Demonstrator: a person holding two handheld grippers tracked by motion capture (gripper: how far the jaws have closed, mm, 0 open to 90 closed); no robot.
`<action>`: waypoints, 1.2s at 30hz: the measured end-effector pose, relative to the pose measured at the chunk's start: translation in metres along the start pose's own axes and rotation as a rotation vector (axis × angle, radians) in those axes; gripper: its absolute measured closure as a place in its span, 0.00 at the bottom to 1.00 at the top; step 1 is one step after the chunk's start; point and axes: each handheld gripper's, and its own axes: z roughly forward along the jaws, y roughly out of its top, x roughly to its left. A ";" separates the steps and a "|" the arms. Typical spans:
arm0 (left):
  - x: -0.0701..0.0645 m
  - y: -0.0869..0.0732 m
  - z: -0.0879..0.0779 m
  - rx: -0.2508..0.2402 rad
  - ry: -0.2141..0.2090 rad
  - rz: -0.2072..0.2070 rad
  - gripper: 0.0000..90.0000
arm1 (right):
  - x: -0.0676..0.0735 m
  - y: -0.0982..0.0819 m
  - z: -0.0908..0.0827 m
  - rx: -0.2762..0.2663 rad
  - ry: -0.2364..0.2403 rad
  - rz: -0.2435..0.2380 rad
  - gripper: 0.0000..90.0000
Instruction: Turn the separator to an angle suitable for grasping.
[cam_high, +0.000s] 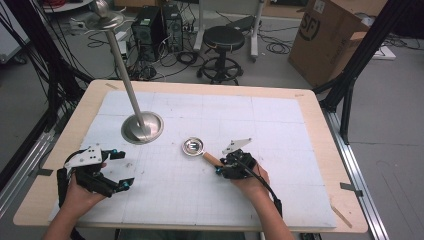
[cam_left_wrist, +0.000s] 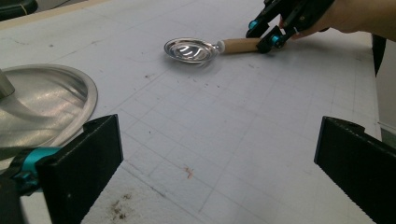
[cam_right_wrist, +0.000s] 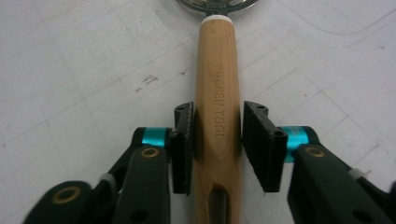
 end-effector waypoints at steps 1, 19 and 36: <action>0.000 0.000 0.000 0.000 0.000 0.002 0.02 | 0.000 0.000 0.000 -0.001 0.000 -0.005 0.73; 0.000 0.000 -0.001 -0.006 -0.001 0.000 0.02 | 0.003 0.001 -0.001 0.003 0.018 -0.019 0.74; 0.000 0.001 -0.003 -0.013 0.000 -0.002 0.02 | 0.027 0.010 0.007 0.016 0.121 -0.105 0.74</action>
